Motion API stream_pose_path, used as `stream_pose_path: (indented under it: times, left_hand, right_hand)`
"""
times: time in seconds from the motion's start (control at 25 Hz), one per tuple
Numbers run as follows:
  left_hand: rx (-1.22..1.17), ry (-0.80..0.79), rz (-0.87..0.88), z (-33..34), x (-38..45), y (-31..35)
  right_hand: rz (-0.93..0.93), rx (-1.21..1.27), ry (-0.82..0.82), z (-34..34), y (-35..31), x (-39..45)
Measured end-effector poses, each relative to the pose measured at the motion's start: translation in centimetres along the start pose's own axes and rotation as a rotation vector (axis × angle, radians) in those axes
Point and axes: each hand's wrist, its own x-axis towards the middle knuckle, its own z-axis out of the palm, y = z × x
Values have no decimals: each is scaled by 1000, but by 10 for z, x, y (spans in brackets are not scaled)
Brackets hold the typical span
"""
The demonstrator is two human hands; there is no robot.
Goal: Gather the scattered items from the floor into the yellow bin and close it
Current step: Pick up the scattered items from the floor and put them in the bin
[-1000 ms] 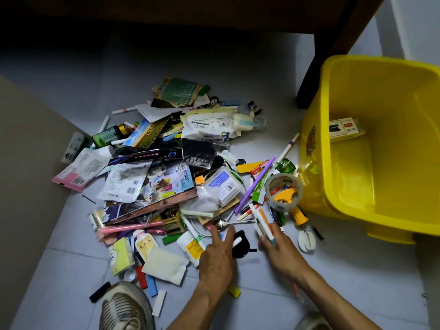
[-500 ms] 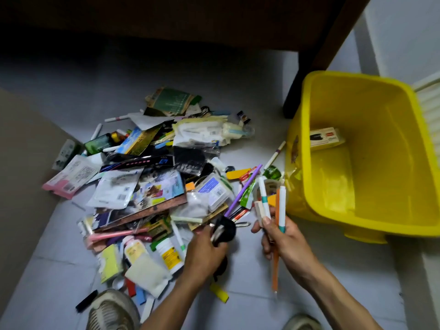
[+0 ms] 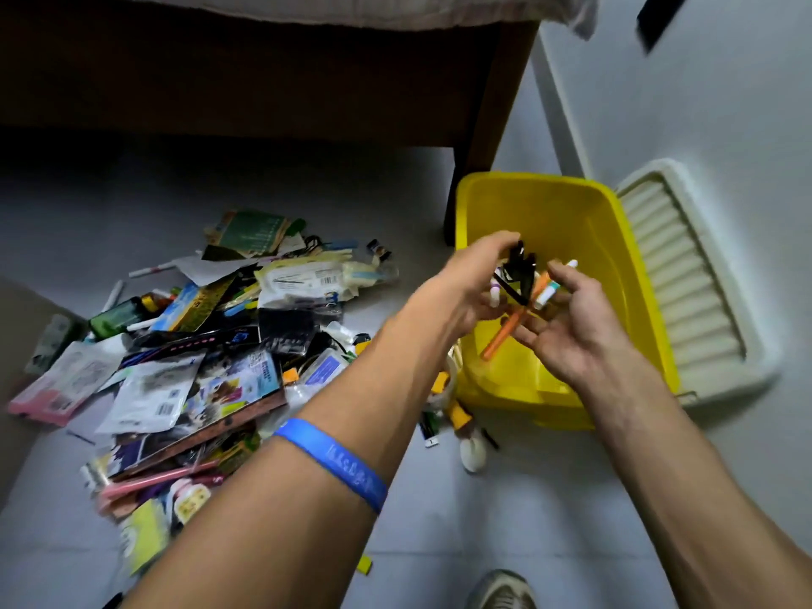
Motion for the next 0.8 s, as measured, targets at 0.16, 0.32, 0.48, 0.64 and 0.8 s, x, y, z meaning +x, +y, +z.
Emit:
stream_pose_path:
  times: [0.16, 0.32, 0.48, 0.64, 0.8]
  left_hand:
    - [-95, 185, 168, -29, 4, -38]
    - [268, 469, 252, -80, 5, -122]
    - [1243, 235, 429, -110, 26, -194]
    - [1291, 139, 378, -120, 40, -205]
    - [994, 310, 578, -130, 13, -201]
  right_hand:
    - [-201, -137, 137, -12, 17, -1]
    - [-662, -486, 156, -42, 91, -33]
    - [-589, -1228, 61, -92, 190, -27]
    - [-363, -1793, 38, -121, 231, 11]
    - [-344, -1590, -23, -121, 221, 7]
